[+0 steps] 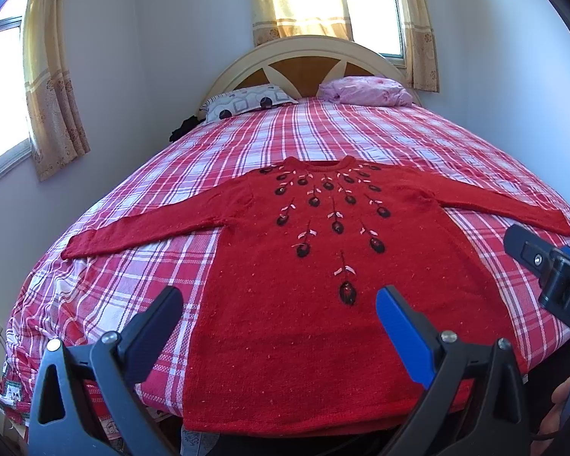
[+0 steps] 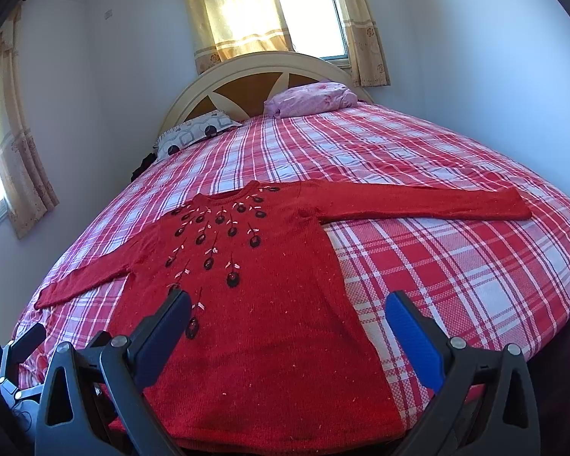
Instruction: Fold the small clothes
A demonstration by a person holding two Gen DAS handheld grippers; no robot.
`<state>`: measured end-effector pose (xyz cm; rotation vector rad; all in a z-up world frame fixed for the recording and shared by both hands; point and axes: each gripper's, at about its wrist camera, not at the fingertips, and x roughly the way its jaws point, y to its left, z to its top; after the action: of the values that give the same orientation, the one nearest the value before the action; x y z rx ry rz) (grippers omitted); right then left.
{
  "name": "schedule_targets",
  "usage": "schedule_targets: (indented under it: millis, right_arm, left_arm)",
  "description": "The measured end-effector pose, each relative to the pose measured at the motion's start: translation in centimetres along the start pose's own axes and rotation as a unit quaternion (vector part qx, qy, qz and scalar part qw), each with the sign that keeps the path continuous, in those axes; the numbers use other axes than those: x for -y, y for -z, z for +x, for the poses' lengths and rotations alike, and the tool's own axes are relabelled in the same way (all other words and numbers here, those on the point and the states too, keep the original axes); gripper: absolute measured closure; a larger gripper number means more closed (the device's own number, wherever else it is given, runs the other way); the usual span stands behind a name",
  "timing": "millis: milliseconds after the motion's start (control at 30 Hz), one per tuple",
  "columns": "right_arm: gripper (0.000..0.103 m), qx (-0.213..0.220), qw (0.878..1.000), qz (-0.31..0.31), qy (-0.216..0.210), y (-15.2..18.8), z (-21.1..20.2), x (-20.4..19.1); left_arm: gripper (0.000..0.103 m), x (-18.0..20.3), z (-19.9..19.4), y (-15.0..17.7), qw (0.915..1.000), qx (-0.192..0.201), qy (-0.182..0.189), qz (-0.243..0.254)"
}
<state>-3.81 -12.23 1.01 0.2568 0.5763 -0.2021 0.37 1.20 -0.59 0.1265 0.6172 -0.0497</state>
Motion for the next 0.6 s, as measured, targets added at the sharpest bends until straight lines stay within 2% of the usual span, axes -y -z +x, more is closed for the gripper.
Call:
schedule_targets:
  millis: [600]
  right_arm:
    - [0.001,-0.007,1.0,0.002,-0.001,0.27,0.25,-0.07]
  left_arm:
    - [0.0,-0.21,0.21,0.29,1.0,-0.001,-0.001,0.002]
